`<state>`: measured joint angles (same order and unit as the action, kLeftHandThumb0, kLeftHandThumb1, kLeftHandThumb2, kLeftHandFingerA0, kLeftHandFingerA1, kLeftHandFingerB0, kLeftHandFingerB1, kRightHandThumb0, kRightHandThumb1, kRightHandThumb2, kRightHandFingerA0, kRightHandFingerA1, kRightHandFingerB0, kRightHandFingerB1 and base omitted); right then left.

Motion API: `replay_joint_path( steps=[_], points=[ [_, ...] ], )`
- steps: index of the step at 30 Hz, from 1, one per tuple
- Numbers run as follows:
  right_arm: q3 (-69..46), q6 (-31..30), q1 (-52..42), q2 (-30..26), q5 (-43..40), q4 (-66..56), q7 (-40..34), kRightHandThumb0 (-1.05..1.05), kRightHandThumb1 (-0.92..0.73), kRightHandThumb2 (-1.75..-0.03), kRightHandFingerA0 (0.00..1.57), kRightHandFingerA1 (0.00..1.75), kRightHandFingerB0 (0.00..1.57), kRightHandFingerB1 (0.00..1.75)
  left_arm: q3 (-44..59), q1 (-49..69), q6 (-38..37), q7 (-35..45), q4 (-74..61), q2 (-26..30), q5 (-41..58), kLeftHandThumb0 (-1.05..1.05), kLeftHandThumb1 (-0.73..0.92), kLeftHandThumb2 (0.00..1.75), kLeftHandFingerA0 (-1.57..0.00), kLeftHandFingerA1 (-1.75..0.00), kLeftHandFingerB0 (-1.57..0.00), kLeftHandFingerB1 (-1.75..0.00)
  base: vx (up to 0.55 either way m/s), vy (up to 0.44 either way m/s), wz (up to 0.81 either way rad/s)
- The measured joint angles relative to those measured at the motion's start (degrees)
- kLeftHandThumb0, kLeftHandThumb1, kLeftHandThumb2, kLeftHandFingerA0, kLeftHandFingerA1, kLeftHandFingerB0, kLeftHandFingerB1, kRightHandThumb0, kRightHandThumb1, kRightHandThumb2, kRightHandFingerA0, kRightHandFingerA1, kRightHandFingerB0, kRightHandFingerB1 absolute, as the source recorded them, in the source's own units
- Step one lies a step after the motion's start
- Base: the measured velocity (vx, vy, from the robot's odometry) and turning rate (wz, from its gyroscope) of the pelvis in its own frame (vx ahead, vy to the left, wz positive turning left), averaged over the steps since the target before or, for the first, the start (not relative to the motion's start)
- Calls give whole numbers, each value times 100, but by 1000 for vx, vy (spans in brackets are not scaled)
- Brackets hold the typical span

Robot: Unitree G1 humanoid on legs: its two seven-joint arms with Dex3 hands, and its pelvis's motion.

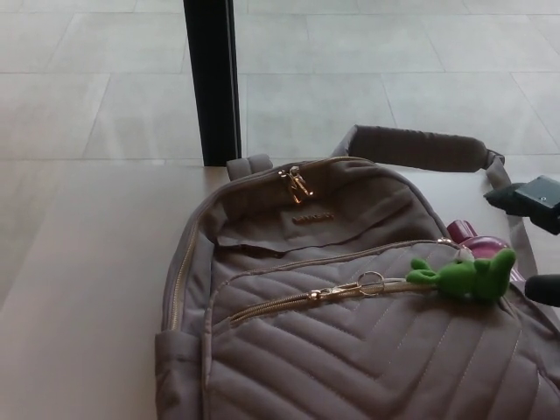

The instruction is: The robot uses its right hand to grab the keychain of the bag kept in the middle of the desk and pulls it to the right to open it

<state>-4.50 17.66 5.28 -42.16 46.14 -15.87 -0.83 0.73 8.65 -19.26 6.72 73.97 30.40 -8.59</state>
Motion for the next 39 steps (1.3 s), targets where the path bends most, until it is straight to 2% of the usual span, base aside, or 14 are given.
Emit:
replay_joint_path(
  steps=[1, 9, 10, 13, 14, 19, 20, 22, 23, 26, 29, 30, 31, 39],
  points=[
    [-9, -88, -4, 1, 45, -67, 69, -90, -77, -63, 106, 160, 29, 34, 16, 2, 0, 2, 1, 0, 2, -83, 91, 67, -79, -59, -65, -44, 0, 0, 0],
    [183, -585, -56, 236, 130, -766, 677, -93, -79, -64, 104, 162, 30, 35, 1, -5, 0, 3, -6, 0, -7, -81, 92, 69, -79, -58, -65, -44, 0, 0, 0],
    [233, -630, -50, 280, 143, -813, 749, -91, -62, -108, 129, 155, 29, 52, -3, -8, 0, 2, -6, 0, -9, -80, 92, 69, -79, -59, -65, -44, 0, 0, 0],
    [464, -785, 40, 432, 217, -873, 979, -85, -61, -109, 133, 155, 33, 54, -28, -15, 0, -1, -5, 0, -18, -83, 92, 69, -79, -57, -66, -45, 0, 0, 0],
    [518, -820, 83, 466, 241, -858, 1030, -92, -81, -66, 104, 163, 38, 38, -29, -16, 0, -1, -5, 0, -18, -83, 92, 69, -78, -58, -67, -45, 0, 0, 0],
    [785, -1010, 291, 597, 360, -667, 1266, -91, -71, -71, 102, 169, 44, 42, -20, -26, 1, 0, -6, 0, -15, -83, 92, 68, -79, -57, -66, -44, 0, 0, 0],
    [829, -1038, 312, 607, 383, -619, 1293, -70, -51, -104, 135, 148, 42, 58, -20, -30, 1, 0, -5, 0, -15, -83, 92, 69, -78, -58, -65, -44, 0, 0, 0],
    [885, -1080, 328, 609, 448, -492, 1322, -87, -75, -63, 101, 164, 49, 41, -27, -42, 1, 0, -5, -1, -16, -83, 92, 69, -78, -57, -65, -44, 0, 0, 0],
    [894, -1092, 328, 609, 473, -459, 1326, -89, -59, -95, 109, 147, 42, 52, -28, -44, 1, 0, -5, -1, -17, -84, 92, 68, -77, -57, -64, -43, 0, 0, 0],
    [920, -1117, 333, 600, 592, -190, 1312, -82, -72, -62, 101, 161, 52, 44, -27, -49, 1, 0, -5, -2, -16, -82, 92, 68, -79, -59, -67, -44, 0, 0, 0],
    [910, -1133, 342, 574, 672, 121, 1240, -80, -70, -61, 102, 160, 55, 45, -27, -55, 1, -1, -9, -2, -16, -82, 92, 70, -77, -57, -64, -44, 0, 0, 0],
    [904, -1135, 354, 571, 705, 227, 1195, -85, -58, -92, 109, 145, 49, 55, -37, -52, 0, -2, -15, -2, -20, -84, 92, 70, -80, -57, -66, -44, 0, 0, 0],
    [902, -1137, 365, 570, 727, 286, 1167, -80, -72, -62, 101, 161, 56, 44, -51, -52, 0, -4, -13, -2, -24, -84, 92, 70, -79, -56, -64, -44, 0, 0, 0],
    [1042, -1151, 455, 589, 830, 338, 1065, -74, -71, -69, 100, 165, 54, 47, -67, -80, 1, -12, 4, -16, -20, -83, 92, 69, -79, -56, -66, -44, 0, 0, 0]
  ],
)
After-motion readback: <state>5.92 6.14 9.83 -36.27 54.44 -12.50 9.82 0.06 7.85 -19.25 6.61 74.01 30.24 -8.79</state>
